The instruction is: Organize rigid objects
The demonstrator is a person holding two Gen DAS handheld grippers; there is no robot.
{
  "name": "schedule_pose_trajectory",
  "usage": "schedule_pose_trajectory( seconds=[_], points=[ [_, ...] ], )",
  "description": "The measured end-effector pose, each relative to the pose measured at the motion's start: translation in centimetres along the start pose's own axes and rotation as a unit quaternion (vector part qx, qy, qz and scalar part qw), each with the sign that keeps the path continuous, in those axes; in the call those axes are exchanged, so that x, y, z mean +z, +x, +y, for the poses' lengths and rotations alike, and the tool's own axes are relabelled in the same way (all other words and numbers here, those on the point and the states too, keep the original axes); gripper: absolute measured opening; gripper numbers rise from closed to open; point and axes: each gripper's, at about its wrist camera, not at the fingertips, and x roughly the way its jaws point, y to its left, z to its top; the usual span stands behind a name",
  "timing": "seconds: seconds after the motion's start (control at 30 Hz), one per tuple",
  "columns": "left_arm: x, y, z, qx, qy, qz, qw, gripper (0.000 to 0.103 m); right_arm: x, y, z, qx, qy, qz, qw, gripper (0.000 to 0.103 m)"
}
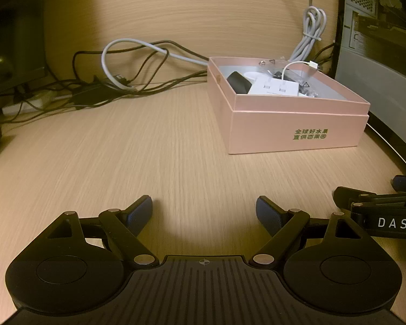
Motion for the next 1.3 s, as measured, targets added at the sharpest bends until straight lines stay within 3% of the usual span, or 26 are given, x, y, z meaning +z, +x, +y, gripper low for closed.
schedule_pose_trajectory(
  seconds=[1.3],
  points=[
    [0.32,0.34,-0.17,0.002,-0.004,0.001,1.0,0.09,-0.02,-0.05,0.06,0.001,-0.001,0.0,1.0,0.103]
  ],
)
